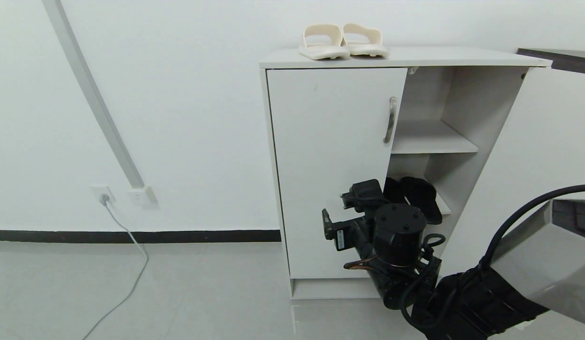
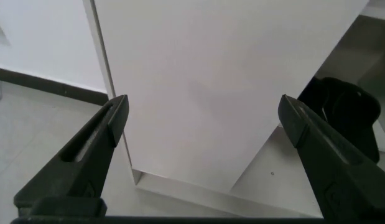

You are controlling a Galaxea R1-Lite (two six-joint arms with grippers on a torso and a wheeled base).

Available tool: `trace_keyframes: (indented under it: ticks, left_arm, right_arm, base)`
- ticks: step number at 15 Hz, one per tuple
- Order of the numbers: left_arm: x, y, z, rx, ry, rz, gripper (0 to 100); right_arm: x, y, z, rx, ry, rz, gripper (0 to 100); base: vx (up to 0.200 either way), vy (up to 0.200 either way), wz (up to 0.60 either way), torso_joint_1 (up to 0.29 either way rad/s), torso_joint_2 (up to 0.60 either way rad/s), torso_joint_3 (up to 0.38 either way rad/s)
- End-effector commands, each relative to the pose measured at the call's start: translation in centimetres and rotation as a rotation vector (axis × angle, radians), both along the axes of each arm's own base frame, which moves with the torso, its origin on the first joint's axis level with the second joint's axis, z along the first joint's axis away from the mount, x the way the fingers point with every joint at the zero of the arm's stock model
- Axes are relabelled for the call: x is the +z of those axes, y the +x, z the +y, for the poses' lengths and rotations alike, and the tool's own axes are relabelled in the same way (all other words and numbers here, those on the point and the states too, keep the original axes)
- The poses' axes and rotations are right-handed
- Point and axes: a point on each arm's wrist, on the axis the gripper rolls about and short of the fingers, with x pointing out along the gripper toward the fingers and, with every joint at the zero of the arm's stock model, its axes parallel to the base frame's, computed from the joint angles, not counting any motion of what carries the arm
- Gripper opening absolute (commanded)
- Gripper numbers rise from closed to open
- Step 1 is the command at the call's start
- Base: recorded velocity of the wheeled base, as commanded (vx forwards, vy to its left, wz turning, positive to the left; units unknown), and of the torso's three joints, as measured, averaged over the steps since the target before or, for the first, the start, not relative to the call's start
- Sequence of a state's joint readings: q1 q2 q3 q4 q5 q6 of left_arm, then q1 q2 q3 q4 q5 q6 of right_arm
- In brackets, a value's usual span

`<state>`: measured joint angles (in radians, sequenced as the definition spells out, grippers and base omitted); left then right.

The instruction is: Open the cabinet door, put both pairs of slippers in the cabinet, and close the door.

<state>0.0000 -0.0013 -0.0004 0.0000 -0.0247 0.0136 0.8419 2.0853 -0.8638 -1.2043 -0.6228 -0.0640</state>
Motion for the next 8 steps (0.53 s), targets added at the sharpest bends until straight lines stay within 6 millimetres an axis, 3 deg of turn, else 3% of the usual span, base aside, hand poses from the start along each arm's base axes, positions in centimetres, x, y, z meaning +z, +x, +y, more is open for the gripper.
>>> trace_keyframes:
  ticks: [1, 3, 8]
  left_arm:
    - [-0.02, 0.01, 0.00, 0.000, 0.000, 0.003, 0]
    - [-0.02, 0.01, 0.00, 0.002, 0.000, 0.003, 0]
    - [-0.02, 0.01, 0.00, 0.000, 0.000, 0.003, 0]
  right_arm:
    - [-0.10, 0.01, 0.03, 0.000, -0.002, 0.002, 100]
    - [-0.10, 0.01, 0.03, 0.000, -0.004, 0.001, 100]
    - [-0.22, -0.05, -0.04, 0.000, -0.016, 0.002, 100]
  base:
    - [0.000, 0.000, 0.00, 0.007, -0.17, -0.325]
    - [0.000, 0.000, 0.00, 0.044, -0.25, -0.366]
    - [0.000, 0.000, 0.00, 0.076, -0.52, -0.356]
